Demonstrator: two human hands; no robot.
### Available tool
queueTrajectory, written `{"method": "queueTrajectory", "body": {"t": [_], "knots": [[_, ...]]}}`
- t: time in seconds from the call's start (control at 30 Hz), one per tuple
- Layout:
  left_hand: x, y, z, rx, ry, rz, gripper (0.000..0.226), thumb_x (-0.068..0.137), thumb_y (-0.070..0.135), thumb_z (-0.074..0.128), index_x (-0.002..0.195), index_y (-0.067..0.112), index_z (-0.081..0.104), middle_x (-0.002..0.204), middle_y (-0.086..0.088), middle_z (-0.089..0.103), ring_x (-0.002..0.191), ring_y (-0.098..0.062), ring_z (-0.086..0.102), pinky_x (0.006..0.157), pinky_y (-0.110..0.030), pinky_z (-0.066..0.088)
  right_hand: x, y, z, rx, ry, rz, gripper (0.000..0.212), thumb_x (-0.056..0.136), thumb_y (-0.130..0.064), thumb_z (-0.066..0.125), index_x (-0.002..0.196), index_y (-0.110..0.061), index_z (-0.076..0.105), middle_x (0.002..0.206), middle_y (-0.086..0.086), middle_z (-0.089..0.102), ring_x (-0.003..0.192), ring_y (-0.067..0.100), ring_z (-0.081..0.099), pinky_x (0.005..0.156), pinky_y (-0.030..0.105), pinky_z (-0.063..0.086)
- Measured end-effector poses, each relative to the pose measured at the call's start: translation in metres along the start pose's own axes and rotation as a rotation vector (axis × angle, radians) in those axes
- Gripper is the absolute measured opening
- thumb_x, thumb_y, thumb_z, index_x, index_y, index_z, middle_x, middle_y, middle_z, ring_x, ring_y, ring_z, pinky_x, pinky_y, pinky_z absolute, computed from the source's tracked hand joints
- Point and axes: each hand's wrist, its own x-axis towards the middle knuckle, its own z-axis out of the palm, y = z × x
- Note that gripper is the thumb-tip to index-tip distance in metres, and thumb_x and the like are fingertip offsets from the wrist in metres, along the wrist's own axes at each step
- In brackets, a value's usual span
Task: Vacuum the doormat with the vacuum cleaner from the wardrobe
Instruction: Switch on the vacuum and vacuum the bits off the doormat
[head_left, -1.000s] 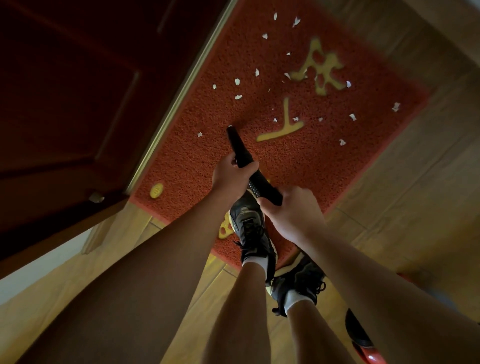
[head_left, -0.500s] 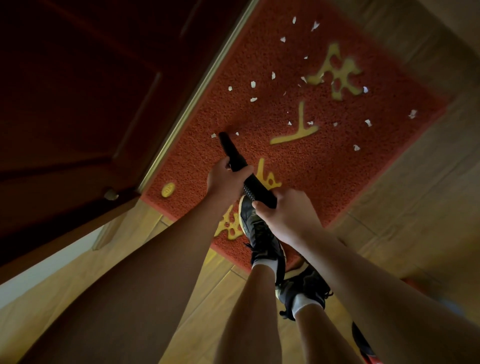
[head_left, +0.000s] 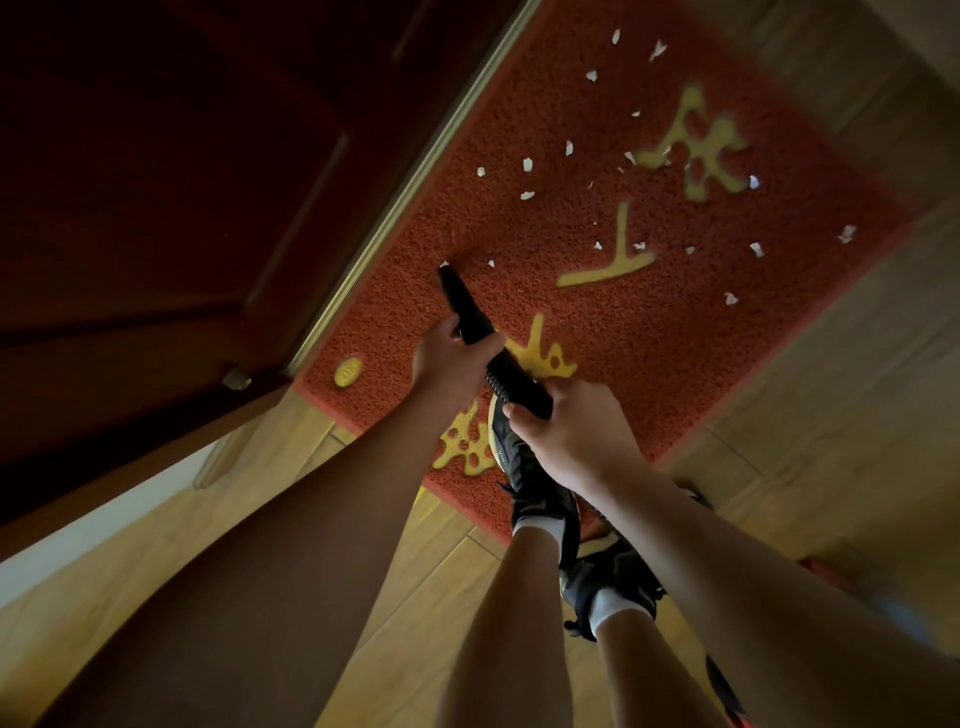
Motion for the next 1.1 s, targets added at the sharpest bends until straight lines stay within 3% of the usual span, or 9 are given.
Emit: {"method": "queueTrajectory", "body": {"t": [0.27, 0.43, 0.57, 0.67, 0.77, 0.9, 1.1], "knots": [[0.001, 0.005, 0.009, 0.003, -0.014, 0.012, 0.09, 0.052, 0.072, 0.064, 0.126, 0.022, 0.068, 0.12, 0.001, 0.071, 0.106, -0.019, 0.068, 0.086, -0.041, 0.058, 0.0, 0.005, -0.003, 0.017, 0.019, 0.015, 0.027, 0.094, -0.042, 0.064, 0.08, -0.022, 0.053, 0.059, -0.012, 0.053, 0.045, 0.004, 0.05, 0.041, 0.017, 0.03], [0.005, 0.0, 0.004, 0.018, -0.005, 0.016, 0.059, 0.072, 0.055, 0.073, 0.119, 0.022, 0.07, 0.111, 0.001, 0.072, 0.094, -0.02, 0.07, 0.067, -0.032, 0.055, 0.002, 0.004, 0.003, 0.043, 0.011, 0.005, 0.025, 0.095, -0.042, 0.062, 0.081, -0.023, 0.054, 0.061, -0.009, 0.057, 0.046, 0.005, 0.052, 0.042, 0.018, 0.033], [0.007, -0.002, -0.001, 0.016, 0.002, 0.017, 0.081, 0.058, 0.068, 0.068, 0.123, 0.021, 0.068, 0.115, -0.002, 0.072, 0.094, -0.023, 0.071, 0.059, -0.028, 0.047, 0.005, 0.001, 0.008, 0.034, 0.014, 0.0, 0.028, 0.095, -0.043, 0.061, 0.083, -0.019, 0.059, 0.066, -0.004, 0.062, 0.051, 0.012, 0.057, 0.045, 0.025, 0.04], [0.006, -0.003, -0.002, 0.004, -0.014, 0.018, 0.063, 0.069, 0.058, 0.075, 0.119, 0.019, 0.07, 0.111, -0.003, 0.072, 0.085, -0.023, 0.069, 0.055, -0.026, 0.044, 0.004, 0.001, 0.009, 0.026, 0.012, -0.008, 0.029, 0.095, -0.043, 0.061, 0.084, -0.016, 0.061, 0.068, -0.001, 0.064, 0.054, 0.016, 0.06, 0.047, 0.027, 0.046], [0.005, -0.004, 0.0, 0.017, -0.013, 0.017, 0.041, 0.082, 0.042, 0.077, 0.114, 0.018, 0.071, 0.107, -0.002, 0.072, 0.086, -0.018, 0.068, 0.059, -0.026, 0.046, 0.002, 0.005, 0.01, 0.031, 0.016, -0.015, 0.028, 0.095, -0.042, 0.061, 0.086, -0.016, 0.063, 0.067, -0.004, 0.063, 0.052, 0.014, 0.059, 0.045, 0.025, 0.043], [-0.001, 0.0, 0.007, 0.023, -0.011, 0.021, 0.073, 0.063, 0.061, 0.07, 0.122, 0.019, 0.069, 0.116, -0.001, 0.071, 0.1, -0.022, 0.068, 0.077, -0.035, 0.056, -0.001, 0.011, 0.007, 0.026, 0.023, -0.015, 0.025, 0.096, -0.042, 0.061, 0.088, -0.018, 0.06, 0.065, -0.011, 0.057, 0.051, 0.006, 0.055, 0.044, 0.019, 0.035], [-0.005, 0.005, 0.02, 0.0, -0.035, 0.045, 0.06, 0.065, 0.056, 0.07, 0.112, 0.02, 0.072, 0.11, 0.001, 0.072, 0.098, -0.019, 0.068, 0.077, -0.034, 0.054, -0.008, 0.019, -0.001, 0.047, 0.046, 0.007, 0.024, 0.095, -0.041, 0.063, 0.083, -0.021, 0.057, 0.061, -0.011, 0.055, 0.049, 0.008, 0.054, 0.043, 0.02, 0.035]]}}
